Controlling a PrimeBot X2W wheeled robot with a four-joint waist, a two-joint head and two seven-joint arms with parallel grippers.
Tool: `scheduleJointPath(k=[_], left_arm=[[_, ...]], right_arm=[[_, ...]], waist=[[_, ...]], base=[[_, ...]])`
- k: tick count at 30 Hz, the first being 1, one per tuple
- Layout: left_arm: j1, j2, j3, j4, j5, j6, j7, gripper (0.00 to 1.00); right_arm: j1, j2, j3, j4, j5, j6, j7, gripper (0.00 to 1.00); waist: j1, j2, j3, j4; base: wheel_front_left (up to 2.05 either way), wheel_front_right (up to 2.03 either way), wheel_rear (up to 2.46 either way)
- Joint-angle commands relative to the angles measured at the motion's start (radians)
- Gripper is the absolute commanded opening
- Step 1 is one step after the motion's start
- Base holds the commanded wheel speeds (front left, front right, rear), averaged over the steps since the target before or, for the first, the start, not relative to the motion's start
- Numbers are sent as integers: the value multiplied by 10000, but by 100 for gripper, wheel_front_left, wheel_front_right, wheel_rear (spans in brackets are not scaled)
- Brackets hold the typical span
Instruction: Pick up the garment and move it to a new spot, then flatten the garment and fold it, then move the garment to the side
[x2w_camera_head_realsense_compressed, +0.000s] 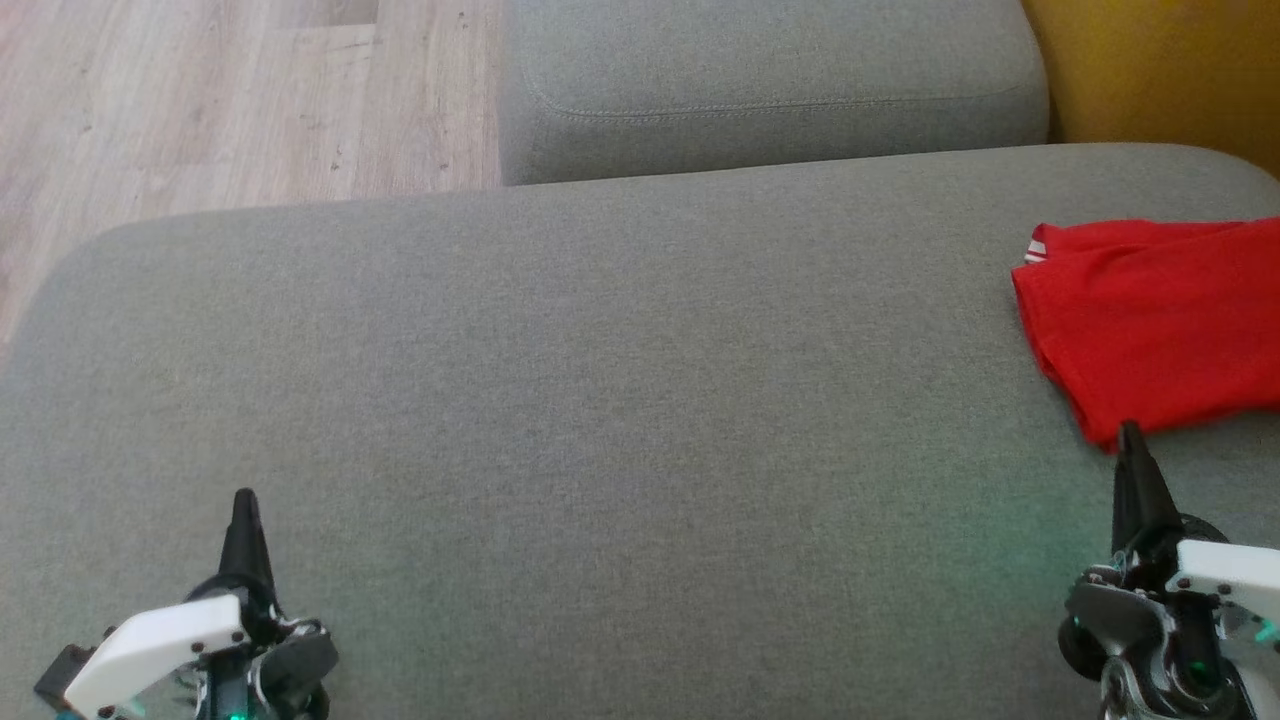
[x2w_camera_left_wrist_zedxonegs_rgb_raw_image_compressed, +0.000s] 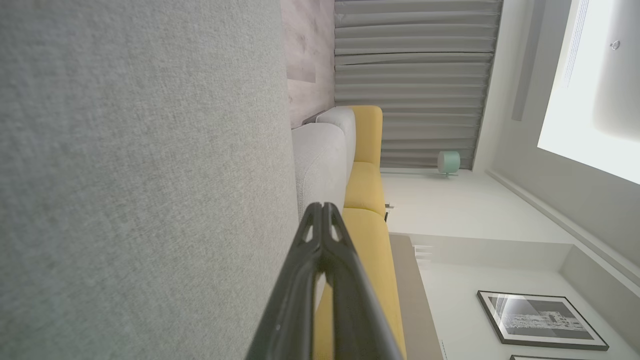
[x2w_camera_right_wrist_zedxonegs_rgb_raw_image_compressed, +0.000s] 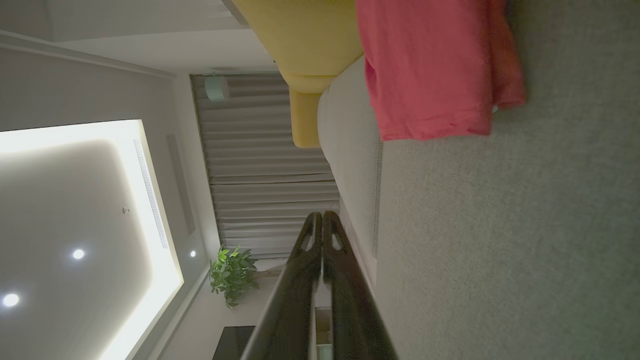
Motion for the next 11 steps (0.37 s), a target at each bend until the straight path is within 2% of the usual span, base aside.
scheduleJointPath(k=[1, 11], left_arm=[[-515, 79, 365, -273, 99, -69, 48, 0], [-518, 61, 391, -272, 120, -69, 68, 0]], right_arm=[[-534, -41, 163, -335, -87, -7, 76, 0], [-536, -23, 137, -334, -108, -7, 97, 0]], waist=[[0, -1, 0, 0], [0, -1, 0, 0]], base=[[0, 0, 0], [0, 0, 0]])
